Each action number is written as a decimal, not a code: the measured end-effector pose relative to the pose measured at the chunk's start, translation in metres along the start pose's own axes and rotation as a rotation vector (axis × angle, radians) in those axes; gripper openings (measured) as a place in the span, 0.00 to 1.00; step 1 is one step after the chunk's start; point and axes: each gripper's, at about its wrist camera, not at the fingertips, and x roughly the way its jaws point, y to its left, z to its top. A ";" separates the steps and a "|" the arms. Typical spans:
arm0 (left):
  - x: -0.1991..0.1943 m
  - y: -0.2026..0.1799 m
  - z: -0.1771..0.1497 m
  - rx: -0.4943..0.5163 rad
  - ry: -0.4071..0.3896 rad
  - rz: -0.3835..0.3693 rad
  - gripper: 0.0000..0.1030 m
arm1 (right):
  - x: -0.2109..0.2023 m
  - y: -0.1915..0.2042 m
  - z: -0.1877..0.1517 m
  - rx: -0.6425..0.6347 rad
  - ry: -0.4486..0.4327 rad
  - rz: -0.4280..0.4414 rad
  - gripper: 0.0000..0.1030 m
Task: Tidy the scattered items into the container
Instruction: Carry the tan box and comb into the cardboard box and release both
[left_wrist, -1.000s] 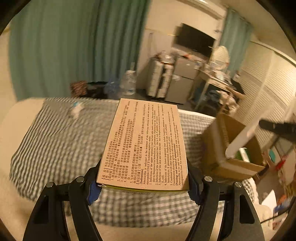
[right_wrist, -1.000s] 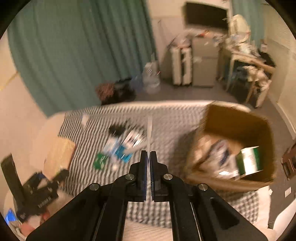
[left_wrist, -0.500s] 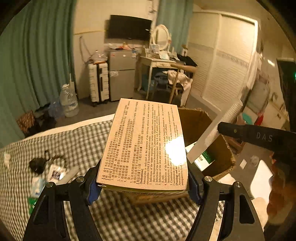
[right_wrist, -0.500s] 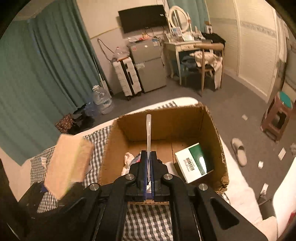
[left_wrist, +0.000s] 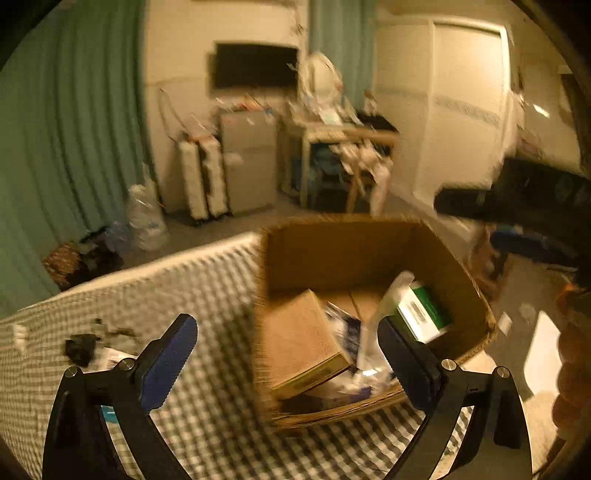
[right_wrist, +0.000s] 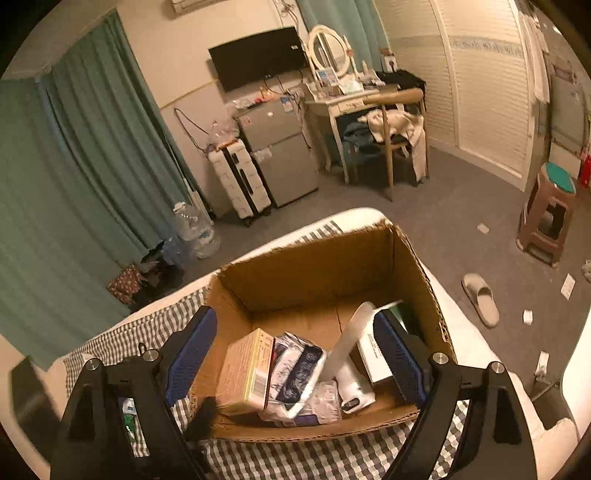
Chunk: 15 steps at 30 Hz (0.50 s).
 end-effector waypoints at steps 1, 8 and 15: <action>-0.012 0.007 0.000 0.001 -0.025 0.040 0.99 | -0.001 0.007 0.001 -0.016 -0.006 0.001 0.85; -0.095 0.058 0.001 0.041 -0.116 0.368 1.00 | -0.016 0.066 -0.006 -0.117 -0.025 0.081 0.85; -0.141 0.138 -0.014 -0.082 -0.104 0.436 1.00 | -0.025 0.140 -0.042 -0.295 -0.021 0.133 0.85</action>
